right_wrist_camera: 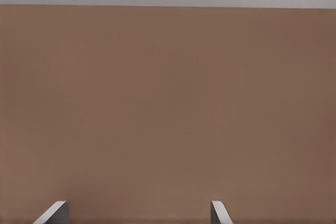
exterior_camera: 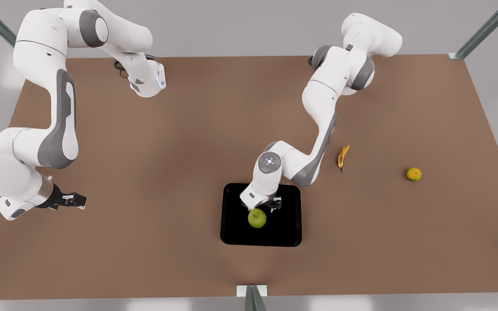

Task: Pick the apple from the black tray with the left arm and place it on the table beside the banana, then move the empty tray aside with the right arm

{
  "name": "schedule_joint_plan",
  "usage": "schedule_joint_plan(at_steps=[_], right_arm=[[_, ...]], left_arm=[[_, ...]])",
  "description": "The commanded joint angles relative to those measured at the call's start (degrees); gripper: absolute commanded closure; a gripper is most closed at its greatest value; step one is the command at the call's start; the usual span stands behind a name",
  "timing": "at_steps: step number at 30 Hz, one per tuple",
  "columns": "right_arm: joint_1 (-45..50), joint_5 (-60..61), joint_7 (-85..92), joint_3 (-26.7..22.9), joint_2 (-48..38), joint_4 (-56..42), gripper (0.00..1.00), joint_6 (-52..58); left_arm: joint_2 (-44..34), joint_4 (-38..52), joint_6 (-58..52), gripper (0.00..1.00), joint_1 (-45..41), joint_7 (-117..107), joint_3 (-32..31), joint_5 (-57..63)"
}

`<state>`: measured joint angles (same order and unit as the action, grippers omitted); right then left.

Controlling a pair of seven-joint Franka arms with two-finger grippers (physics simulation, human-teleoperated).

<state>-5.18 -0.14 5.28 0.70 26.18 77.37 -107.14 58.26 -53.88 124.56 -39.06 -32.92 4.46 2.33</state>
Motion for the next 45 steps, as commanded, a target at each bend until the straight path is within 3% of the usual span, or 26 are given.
schedule_joint_plan(at_steps=[1,40,43,45], right_arm=[[-0.01,0.05,0.26,0.00,-0.07,-0.03,0.00,0.09],[-0.10,0.05,0.35,-0.18,-0.07,-0.03,0.00,0.09],[-0.10,0.05,0.35,-0.18,-0.07,-0.03,0.00,0.09],[-0.10,0.05,0.35,-0.18,-0.07,-0.03,0.00,0.09]], left_arm=[[0.72,0.27,4.72,0.00,-0.76,-10.93,0.46,0.13],[10.91,2.11,14.13,0.00,-0.14,-7.77,1.43,1.71],[11.79,2.03,16.15,0.05,-0.14,-7.86,1.52,1.71],[11.62,2.03,15.80,0.18,-0.14,-7.95,1.52,1.63]])
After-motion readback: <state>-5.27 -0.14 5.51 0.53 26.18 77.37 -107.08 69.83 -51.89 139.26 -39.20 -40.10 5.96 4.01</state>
